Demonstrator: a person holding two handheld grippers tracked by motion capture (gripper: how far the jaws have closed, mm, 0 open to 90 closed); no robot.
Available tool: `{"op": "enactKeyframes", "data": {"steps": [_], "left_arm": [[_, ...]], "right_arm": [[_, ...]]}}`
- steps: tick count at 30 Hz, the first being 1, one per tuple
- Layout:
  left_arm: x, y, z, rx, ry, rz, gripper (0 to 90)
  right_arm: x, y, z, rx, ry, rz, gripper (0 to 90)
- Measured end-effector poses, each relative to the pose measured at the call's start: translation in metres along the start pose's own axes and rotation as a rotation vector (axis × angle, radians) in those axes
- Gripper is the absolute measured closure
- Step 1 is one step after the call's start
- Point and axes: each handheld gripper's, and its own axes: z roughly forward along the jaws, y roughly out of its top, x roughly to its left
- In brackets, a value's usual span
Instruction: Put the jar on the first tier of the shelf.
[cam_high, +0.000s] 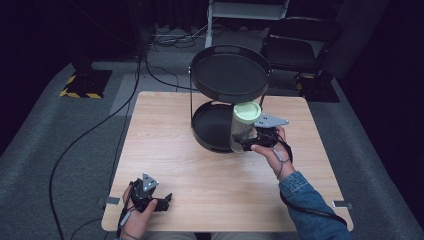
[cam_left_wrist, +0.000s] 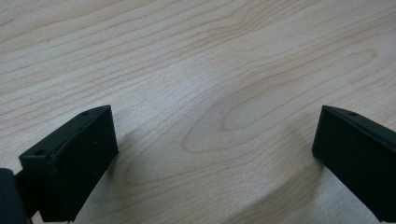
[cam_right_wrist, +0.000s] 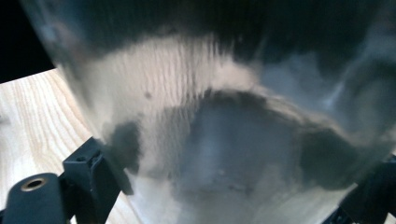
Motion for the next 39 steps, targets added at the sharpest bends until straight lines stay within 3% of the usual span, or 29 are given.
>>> {"op": "enactKeyframes", "data": {"steps": [13, 39], "left_arm": [[0.000, 0.000, 0.000, 0.000, 0.001, -0.001, 0.0], [0.000, 0.000, 0.000, 0.001, 0.001, 0.000, 0.0]], "right_arm": [[-0.008, 0.008, 0.029, -0.026, -0.020, -0.002, 11.4], [-0.027, 0.016, 0.097, -0.022, -0.026, 0.001, 11.4]]}}
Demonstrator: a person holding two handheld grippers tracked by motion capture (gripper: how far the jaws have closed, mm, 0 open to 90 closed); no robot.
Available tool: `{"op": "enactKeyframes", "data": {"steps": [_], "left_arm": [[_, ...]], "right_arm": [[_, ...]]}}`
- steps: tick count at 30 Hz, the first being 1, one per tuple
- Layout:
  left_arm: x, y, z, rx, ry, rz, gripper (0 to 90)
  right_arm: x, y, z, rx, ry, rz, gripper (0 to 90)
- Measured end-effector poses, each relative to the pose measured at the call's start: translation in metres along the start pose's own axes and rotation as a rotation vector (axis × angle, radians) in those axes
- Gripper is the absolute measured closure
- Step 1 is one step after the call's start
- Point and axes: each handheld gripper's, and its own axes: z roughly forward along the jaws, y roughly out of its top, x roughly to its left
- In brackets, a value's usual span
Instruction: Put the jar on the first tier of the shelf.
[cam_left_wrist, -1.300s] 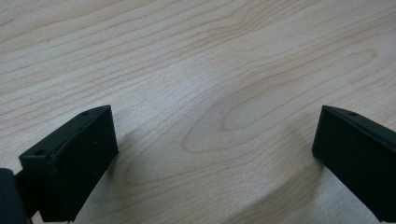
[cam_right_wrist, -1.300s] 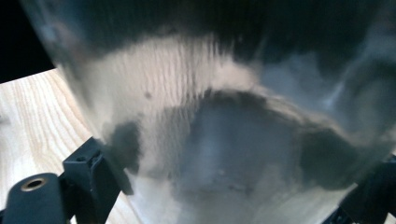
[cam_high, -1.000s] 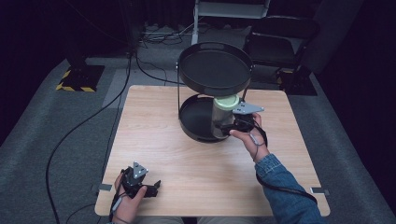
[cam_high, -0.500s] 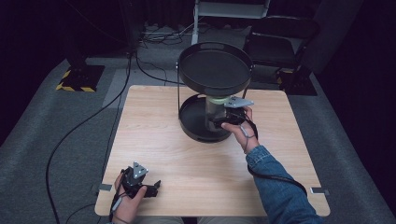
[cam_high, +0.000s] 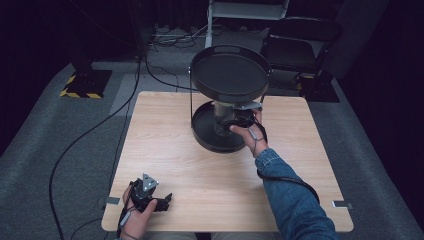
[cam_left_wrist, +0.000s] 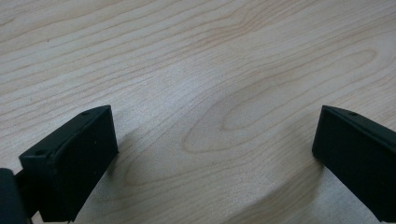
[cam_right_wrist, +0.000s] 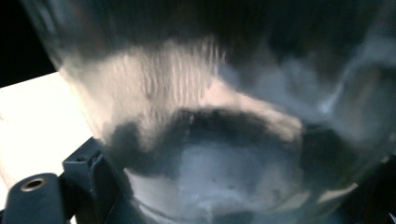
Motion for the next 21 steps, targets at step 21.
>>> {"op": "enactKeyframes", "data": {"steps": [21], "left_arm": [[0.000, 0.000, 0.000, 0.000, -0.001, -0.001, 0.0]], "right_arm": [[-0.006, -0.015, 0.036, 0.054, -0.008, 0.033, 11.4]]}}
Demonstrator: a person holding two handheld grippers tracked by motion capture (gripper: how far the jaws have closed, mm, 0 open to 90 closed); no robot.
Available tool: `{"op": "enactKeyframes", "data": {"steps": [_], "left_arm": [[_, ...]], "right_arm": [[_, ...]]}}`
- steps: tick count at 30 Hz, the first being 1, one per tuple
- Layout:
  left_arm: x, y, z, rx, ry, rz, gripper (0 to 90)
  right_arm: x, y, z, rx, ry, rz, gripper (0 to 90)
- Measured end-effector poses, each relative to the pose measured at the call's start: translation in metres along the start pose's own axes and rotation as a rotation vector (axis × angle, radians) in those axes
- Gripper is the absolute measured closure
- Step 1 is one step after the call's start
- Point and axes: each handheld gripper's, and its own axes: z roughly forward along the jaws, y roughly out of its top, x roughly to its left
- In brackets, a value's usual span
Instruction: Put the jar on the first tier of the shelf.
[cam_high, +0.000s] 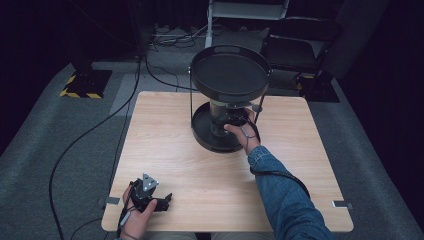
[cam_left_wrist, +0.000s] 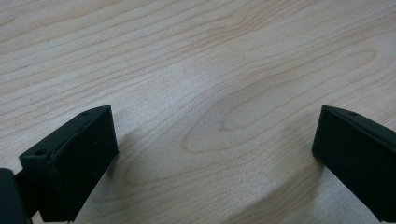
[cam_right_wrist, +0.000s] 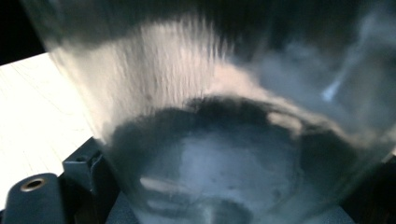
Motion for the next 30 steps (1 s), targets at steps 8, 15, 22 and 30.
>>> {"op": "enactKeyframes", "data": {"steps": [8, 15, 22, 30], "left_arm": [[0.000, 0.000, 0.000, 0.000, 0.000, 0.000, 0.0], [0.000, 0.000, 0.000, 0.000, 0.000, 0.000, 0.0], [0.000, 0.000, 0.000, 0.000, 0.000, 0.000, 0.0], [0.000, 0.000, 0.000, 0.000, 0.001, -0.001, 0.1]], "right_arm": [[-0.005, -0.004, 0.001, 0.006, -0.009, 0.017, 11.3], [-0.005, -0.006, -0.001, 0.005, -0.007, 0.015, 11.1], [-0.006, -0.011, -0.003, -0.015, -0.006, 0.028, 10.8], [-0.007, -0.013, -0.007, 0.014, 0.000, 0.039, 7.8]]}}
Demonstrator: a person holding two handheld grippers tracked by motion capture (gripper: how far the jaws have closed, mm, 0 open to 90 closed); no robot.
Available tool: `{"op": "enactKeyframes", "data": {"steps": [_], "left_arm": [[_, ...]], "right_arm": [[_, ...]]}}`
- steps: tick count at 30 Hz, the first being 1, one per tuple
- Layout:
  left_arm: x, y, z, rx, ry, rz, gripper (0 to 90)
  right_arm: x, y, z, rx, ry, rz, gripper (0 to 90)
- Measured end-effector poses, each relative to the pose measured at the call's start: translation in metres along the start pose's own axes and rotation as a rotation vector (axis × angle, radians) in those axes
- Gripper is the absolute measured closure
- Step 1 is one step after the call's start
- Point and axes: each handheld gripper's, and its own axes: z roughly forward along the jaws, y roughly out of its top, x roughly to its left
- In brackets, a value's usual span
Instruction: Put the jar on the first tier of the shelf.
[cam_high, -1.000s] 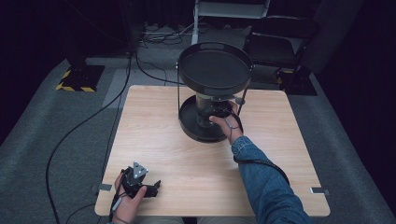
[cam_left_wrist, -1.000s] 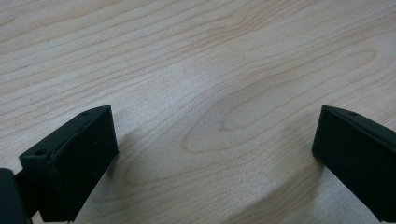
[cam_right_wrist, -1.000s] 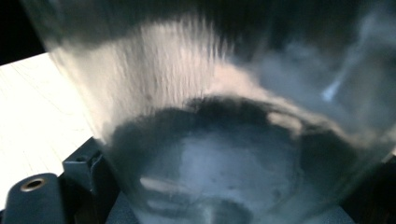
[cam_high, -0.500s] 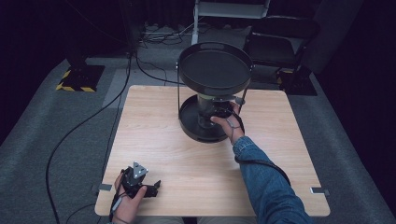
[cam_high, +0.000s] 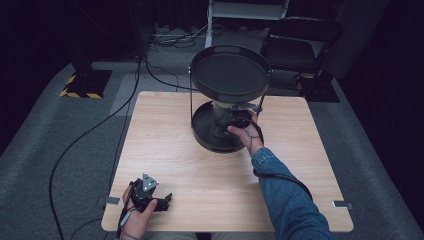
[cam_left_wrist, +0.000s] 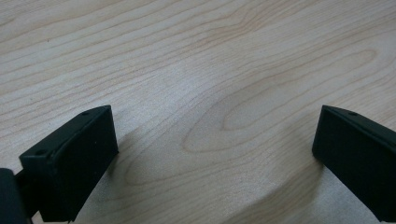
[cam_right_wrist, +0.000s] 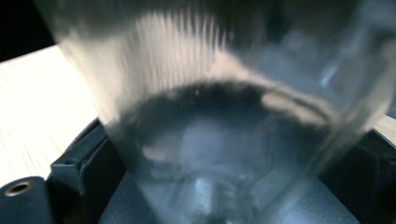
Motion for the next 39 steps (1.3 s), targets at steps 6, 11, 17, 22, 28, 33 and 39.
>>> {"op": "enactKeyframes", "data": {"steps": [6, 11, 17, 22, 28, 33, 39], "left_arm": [[0.000, 0.000, 0.000, 0.000, 0.000, 0.001, 0.0], [0.000, 0.000, 0.000, 0.000, 0.000, 0.001, 0.0], [0.000, 0.000, 0.000, 0.000, 0.000, 0.001, 0.0], [0.000, 0.000, 0.000, 0.000, 0.000, 0.002, 0.0], [0.000, 0.000, 0.000, -0.001, 0.000, 0.002, 0.1], [0.000, 0.000, 0.000, -0.002, 0.000, 0.001, 0.0], [0.000, 0.000, 0.000, 0.000, -0.003, 0.004, 0.0]], "right_arm": [[0.002, -0.003, -0.003, -0.006, -0.003, 0.010, 6.8], [0.001, -0.003, -0.013, -0.010, 0.006, 0.008, 6.7], [0.004, 0.002, -0.031, -0.012, 0.010, -0.004, 6.2], [0.008, 0.005, -0.047, -0.013, 0.016, -0.016, 6.0], [0.013, 0.004, -0.065, -0.007, 0.025, -0.024, 6.0], [0.016, 0.006, -0.079, -0.010, 0.030, -0.034, 5.9], [0.023, 0.004, -0.094, 0.003, 0.042, -0.039, 5.9]]}}
